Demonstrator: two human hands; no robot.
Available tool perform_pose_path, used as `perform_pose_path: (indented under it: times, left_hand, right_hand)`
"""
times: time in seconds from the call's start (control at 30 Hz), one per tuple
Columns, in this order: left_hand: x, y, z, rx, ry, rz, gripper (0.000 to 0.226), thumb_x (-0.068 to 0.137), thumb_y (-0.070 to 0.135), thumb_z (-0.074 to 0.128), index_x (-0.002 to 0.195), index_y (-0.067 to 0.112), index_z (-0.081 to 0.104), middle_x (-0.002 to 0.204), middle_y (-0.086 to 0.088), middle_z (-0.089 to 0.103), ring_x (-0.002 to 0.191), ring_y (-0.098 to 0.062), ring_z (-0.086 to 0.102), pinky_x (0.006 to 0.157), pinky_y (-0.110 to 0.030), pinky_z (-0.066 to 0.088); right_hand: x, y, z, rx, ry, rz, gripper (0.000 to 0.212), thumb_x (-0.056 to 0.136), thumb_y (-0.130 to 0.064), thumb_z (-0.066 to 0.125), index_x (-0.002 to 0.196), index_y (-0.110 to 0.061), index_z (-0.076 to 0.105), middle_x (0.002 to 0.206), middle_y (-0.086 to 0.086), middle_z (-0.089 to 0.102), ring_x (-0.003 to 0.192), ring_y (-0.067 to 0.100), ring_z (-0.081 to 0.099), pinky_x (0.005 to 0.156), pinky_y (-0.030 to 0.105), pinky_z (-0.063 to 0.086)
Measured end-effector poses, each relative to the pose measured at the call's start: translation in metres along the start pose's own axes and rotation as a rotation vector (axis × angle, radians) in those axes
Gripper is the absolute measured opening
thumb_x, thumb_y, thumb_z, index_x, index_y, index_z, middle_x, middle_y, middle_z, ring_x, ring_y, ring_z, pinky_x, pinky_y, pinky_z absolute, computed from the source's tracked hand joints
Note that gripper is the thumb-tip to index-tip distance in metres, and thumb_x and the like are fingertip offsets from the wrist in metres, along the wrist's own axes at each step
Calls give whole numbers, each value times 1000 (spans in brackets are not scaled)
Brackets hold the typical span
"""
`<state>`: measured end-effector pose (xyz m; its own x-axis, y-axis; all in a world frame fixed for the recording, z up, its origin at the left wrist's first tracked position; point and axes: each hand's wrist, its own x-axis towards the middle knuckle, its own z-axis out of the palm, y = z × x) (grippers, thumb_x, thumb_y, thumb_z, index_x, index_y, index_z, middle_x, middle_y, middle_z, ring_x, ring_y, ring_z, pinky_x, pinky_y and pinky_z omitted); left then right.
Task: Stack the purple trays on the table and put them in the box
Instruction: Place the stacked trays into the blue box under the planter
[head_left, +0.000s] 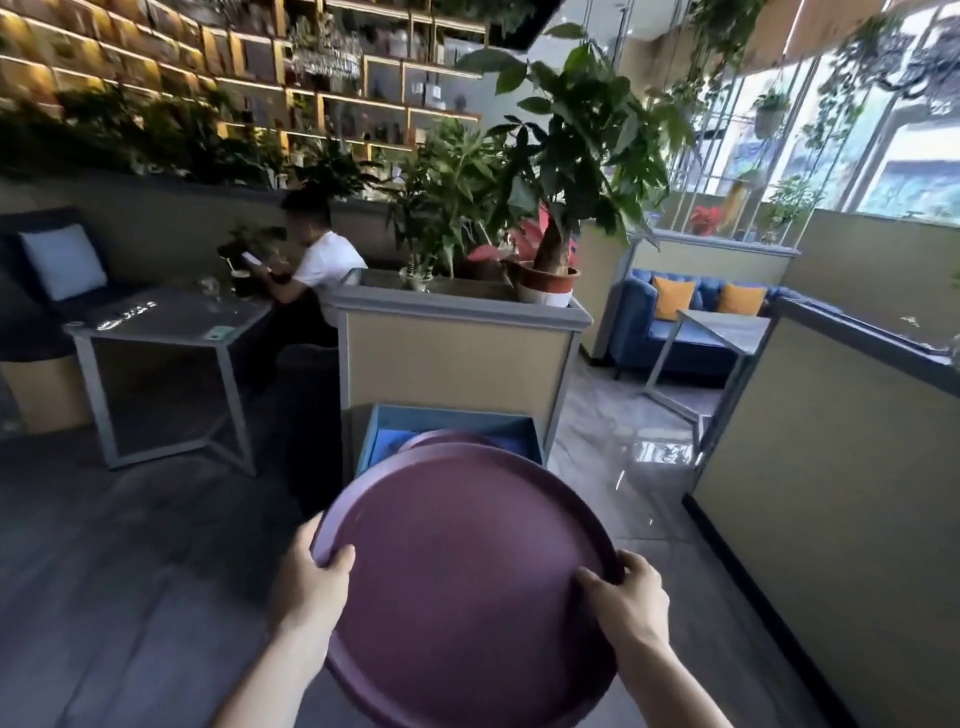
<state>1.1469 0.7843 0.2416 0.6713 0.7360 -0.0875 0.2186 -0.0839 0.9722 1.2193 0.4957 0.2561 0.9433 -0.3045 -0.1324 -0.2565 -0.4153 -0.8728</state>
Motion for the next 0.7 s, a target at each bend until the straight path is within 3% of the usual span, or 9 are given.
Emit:
perform_pose_path:
  times: [0.47, 0.7]
  left_hand:
    - [242, -23, 164, 175, 2, -85, 53, 86, 28, 62, 136, 36, 47, 123, 2, 66, 107, -30, 64, 94, -44, 50]
    - [341, -54, 250, 338, 48, -151, 58, 83, 20, 70, 137, 20, 52, 130, -11, 64, 117, -35, 61, 97, -45, 48]
  right_hand:
    - [253, -34, 159, -72, -27, 63, 51, 71, -26, 79, 119, -15, 68, 109, 10, 73, 107, 34, 66, 95, 42, 52]
    - [383, -30, 230, -199, -87, 128, 57, 67, -30, 80, 119, -14, 66, 108, 11, 71, 105, 33, 66, 94, 44, 52]
